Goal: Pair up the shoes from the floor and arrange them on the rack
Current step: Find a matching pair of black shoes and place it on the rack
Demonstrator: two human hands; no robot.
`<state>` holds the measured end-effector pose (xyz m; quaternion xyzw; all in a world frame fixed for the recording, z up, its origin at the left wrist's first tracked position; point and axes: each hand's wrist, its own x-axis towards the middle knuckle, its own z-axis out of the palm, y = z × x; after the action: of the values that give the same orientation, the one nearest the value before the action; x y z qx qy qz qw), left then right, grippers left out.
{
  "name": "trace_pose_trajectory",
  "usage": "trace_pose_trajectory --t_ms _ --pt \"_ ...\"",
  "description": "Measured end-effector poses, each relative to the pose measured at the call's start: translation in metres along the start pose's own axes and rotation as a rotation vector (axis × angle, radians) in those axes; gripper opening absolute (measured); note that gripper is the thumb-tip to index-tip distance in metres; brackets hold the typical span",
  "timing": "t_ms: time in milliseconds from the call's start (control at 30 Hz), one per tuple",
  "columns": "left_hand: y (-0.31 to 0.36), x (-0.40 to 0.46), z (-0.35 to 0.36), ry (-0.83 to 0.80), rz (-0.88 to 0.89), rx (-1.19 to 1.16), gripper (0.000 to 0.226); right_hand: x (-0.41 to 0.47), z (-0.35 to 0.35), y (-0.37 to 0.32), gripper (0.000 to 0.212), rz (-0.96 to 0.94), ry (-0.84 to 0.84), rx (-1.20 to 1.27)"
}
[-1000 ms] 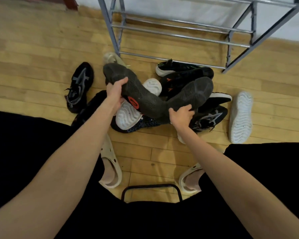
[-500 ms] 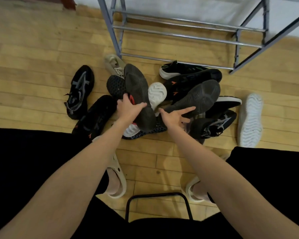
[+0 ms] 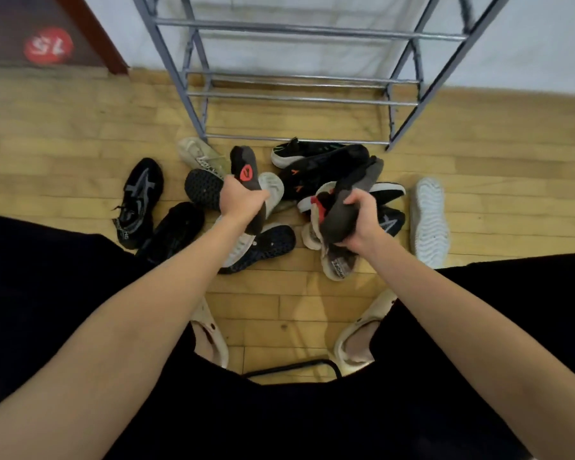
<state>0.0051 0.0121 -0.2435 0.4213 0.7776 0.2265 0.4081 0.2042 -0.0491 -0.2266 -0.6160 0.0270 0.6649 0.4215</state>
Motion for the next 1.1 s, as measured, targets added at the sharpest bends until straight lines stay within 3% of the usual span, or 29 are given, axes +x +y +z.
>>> trace_pose_trajectory --t_ms 33,67,100,267,367,433,467,533,600,667,733,900,1000,1100 --pt "0.009 -0.003 -0.004 -0.009 0.002 0.019 0.064 -0.013 -0.006 -0.006 0.053 0.007 -0.044 0.099" --pt "0.016 -0.007 -0.007 -0.023 0.005 0.037 0.063 -0.020 -0.014 -0.010 0.035 0.010 -0.050 0.158" --pt "0.022 -0.013 -0.010 -0.034 0.013 0.051 0.063 -0.025 -0.022 -0.013 0.031 0.013 -0.058 0.205" --pt "0.034 -0.043 -0.018 -0.096 0.045 0.020 0.059 -0.045 -0.037 -0.012 0.031 0.001 0.069 0.026" --pt "0.041 -0.052 -0.025 -0.226 -0.077 -0.152 0.076 -0.034 -0.056 -0.009 0.067 -0.073 0.149 -0.004" --pt "0.044 -0.053 -0.028 -0.315 -0.158 -0.267 0.077 -0.002 -0.075 -0.007 0.078 -0.099 0.155 0.047" --pt "0.047 -0.054 -0.030 -0.375 -0.185 -0.307 0.073 -0.004 -0.075 -0.009 0.073 -0.106 0.155 0.071" --pt "0.054 -0.053 -0.032 -0.497 -0.179 -0.334 0.062 -0.035 -0.058 -0.016 0.043 -0.175 0.191 0.086" --pt "0.063 -0.051 -0.031 -0.572 -0.103 -0.355 0.038 -0.046 -0.045 -0.026 0.008 -0.268 0.200 0.044" --pt "0.076 -0.048 -0.025 -0.597 0.036 -0.350 0.009 -0.046 -0.035 -0.042 0.006 -0.311 0.212 -0.033" --pt "0.087 -0.042 -0.013 -0.563 0.199 -0.198 0.015 -0.043 -0.028 -0.063 0.017 -0.356 0.232 -0.148" --pt "0.092 -0.020 0.022 -0.303 0.526 0.178 0.056 0.003 -0.034 -0.116 0.009 -0.363 0.221 -0.168" --pt "0.079 0.004 0.039 -0.140 0.800 0.379 0.056 0.040 -0.042 -0.136 0.015 -0.316 0.187 -0.132" --pt "0.068 0.030 0.063 -0.041 0.991 0.427 0.043 0.083 -0.046 -0.150 0.027 -0.316 0.172 -0.142"
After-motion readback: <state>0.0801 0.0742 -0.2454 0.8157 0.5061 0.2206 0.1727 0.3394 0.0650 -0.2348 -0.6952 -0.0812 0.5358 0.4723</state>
